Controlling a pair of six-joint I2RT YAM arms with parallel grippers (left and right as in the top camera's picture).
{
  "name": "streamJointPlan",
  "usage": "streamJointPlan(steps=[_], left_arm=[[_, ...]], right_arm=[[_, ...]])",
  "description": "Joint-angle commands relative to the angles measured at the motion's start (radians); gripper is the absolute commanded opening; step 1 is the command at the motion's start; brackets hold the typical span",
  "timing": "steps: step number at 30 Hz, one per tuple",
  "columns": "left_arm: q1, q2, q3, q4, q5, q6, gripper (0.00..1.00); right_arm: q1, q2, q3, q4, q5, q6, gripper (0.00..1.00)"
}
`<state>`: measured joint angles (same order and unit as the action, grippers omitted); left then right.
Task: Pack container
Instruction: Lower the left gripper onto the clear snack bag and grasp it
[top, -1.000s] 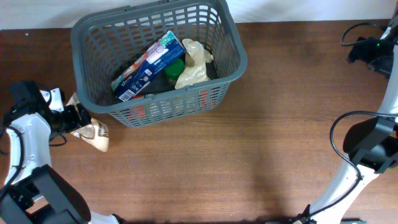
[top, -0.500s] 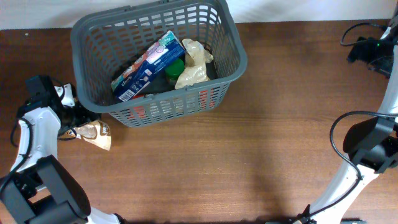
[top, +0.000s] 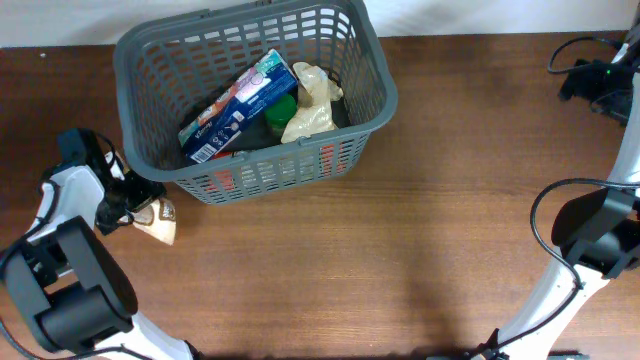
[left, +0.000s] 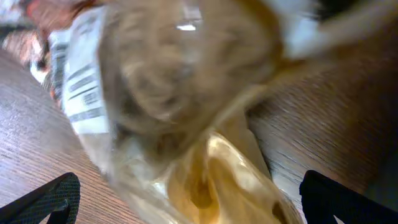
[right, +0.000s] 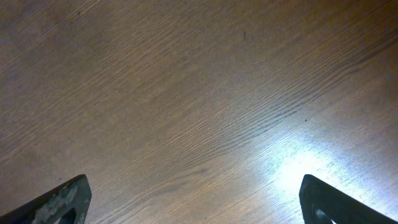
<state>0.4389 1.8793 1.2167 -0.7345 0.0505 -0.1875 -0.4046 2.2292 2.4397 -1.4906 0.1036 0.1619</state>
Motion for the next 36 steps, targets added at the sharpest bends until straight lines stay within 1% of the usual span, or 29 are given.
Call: streamJointPlan(steps=[1, 4, 15, 16, 17, 18, 21, 23, 26, 28, 33, 36], left_arm=[[0.000, 0.006, -0.005, 0.013, -0.039, -0.064, 1.00], [0.001, 0.006, -0.005, 0.014, -0.074, -0.135, 0.99], [0.000, 0.024, -0.005, 0.024, -0.073, -0.222, 1.00], [0.000, 0.028, -0.005, 0.024, -0.073, -0.227, 0.97], [0.000, 0.031, -0.005, 0.023, -0.073, -0.230, 0.89], [0.000, 0.035, -0.005, 0.024, -0.073, -0.232, 0.77], [0.000, 0.039, -0.005, 0.024, -0.073, -0.239, 0.55], [0.001, 0.039, -0.005, 0.024, -0.074, -0.239, 0.38], [0.001, 0.039, -0.005, 0.029, -0.074, -0.239, 0.20], [0.001, 0.039, -0.005, 0.032, -0.074, -0.238, 0.02], [0.003, 0.037, 0.002, 0.037, -0.074, -0.229, 0.02], [0.003, 0.023, 0.024, 0.034, -0.075, -0.175, 0.02]], right_arm=[[-0.002, 0.003, -0.002, 0.001, 0.002, 0.012, 0.99], [-0.002, 0.003, -0.002, 0.001, 0.002, 0.012, 0.99], [-0.002, 0.003, -0.002, 0.001, 0.002, 0.012, 0.99], [-0.002, 0.003, -0.002, 0.001, 0.002, 0.012, 0.99], [-0.002, 0.003, -0.002, 0.001, 0.002, 0.012, 0.99], [-0.002, 0.003, -0.002, 0.001, 0.002, 0.012, 0.99], [-0.002, 0.003, -0.002, 0.001, 0.002, 0.012, 0.99], [-0.002, 0.003, -0.002, 0.001, 0.001, 0.012, 0.99], [-0.002, 0.003, -0.002, 0.001, 0.002, 0.012, 0.99], [-0.002, 0.003, -0.002, 0.001, 0.002, 0.012, 0.99], [-0.002, 0.003, -0.002, 0.001, 0.002, 0.012, 0.99], [-0.002, 0.003, -0.002, 0.001, 0.002, 0.012, 0.99]])
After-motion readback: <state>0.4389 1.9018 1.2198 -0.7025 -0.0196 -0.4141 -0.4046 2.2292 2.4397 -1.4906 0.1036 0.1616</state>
